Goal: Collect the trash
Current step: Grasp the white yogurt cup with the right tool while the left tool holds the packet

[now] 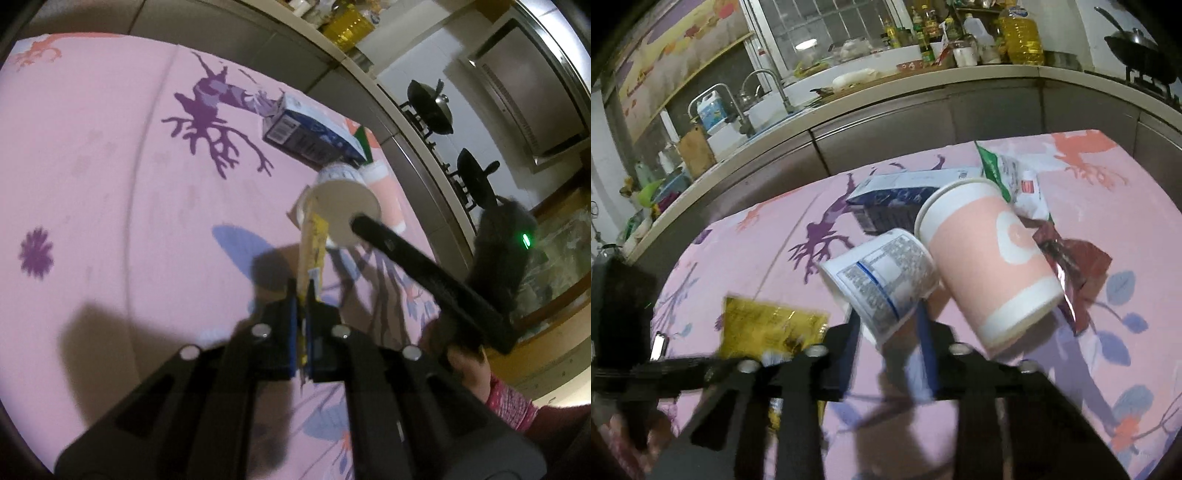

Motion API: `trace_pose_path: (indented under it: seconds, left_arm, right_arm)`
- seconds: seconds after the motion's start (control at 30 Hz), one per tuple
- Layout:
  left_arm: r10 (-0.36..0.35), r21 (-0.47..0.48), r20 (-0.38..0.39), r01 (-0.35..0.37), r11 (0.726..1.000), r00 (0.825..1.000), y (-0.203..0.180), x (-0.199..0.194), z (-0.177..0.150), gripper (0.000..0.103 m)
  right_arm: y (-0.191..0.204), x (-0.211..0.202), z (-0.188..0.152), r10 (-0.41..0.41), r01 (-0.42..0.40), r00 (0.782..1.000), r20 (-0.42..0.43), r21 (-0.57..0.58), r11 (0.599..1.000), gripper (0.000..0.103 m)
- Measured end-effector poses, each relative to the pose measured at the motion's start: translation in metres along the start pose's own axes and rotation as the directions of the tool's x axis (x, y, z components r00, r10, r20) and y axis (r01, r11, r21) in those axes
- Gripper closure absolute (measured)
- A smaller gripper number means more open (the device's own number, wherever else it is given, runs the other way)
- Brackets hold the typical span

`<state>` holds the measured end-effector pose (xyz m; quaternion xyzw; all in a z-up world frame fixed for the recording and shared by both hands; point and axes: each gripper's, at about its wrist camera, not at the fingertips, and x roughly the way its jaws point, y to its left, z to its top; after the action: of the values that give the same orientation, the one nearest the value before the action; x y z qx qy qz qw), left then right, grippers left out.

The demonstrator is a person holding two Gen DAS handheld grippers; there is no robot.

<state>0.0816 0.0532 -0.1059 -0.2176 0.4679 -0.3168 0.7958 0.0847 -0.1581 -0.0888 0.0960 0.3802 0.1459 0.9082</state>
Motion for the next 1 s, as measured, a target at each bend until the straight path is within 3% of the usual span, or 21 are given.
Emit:
trace_pose_path:
  seconds: [0.07,0.17,0.5,0.73,0.83,0.9,0.93,1.0]
  left_arm:
    - [0.006,0.002,0.004,-0.006,1.0,1.0,0.0,-0.004,-0.008,0.1]
    - [0.016,-0.01,0.007,-0.016,1.0,1.0,0.004,-0.009,-0.013,0.1]
    - [0.087,-0.032,0.05,-0.086,0.996,0.995,0.018,-0.026,-0.022,0.1]
    - [0.105,-0.04,0.065,-0.102,0.994,0.992,0.022,-0.029,-0.021,0.1]
    - [0.113,-0.035,0.072,-0.111,0.993,0.991,0.022,-0.031,-0.021,0.1]
    - [0.112,-0.041,0.074,-0.109,0.993,0.991,0.025,-0.033,-0.022,0.1]
    - [0.113,-0.046,0.074,-0.11,0.993,0.991,0.026,-0.033,-0.023,0.1]
    - [0.115,-0.053,0.075,-0.111,0.992,0.991,0.028,-0.034,-0.023,0.1]
  right_arm:
    - [-0.001,0.005,0.0,-0.01,0.01,1.0,0.0,-0.005,1.0,0.096]
    - [-0.003,0.005,-0.005,-0.018,0.018,1.0,-0.003,-0.009,1.0,0.101]
    - [-0.009,-0.023,-0.018,-0.011,0.011,1.0,0.021,0.016,1.0,0.102]
    - [-0.004,-0.02,-0.024,-0.053,0.053,0.999,0.002,0.007,0.999,0.099]
    - [-0.002,-0.015,-0.024,-0.045,0.045,0.999,-0.018,0.002,0.999,0.091]
    - [-0.002,-0.011,-0.025,-0.032,0.032,0.999,-0.035,0.01,0.999,0.072]
    - [-0.002,-0.011,-0.025,-0.034,0.035,0.999,-0.035,0.014,0.999,0.057]
    - [0.001,-0.011,-0.026,-0.049,0.05,0.999,-0.023,0.004,0.999,0.053]
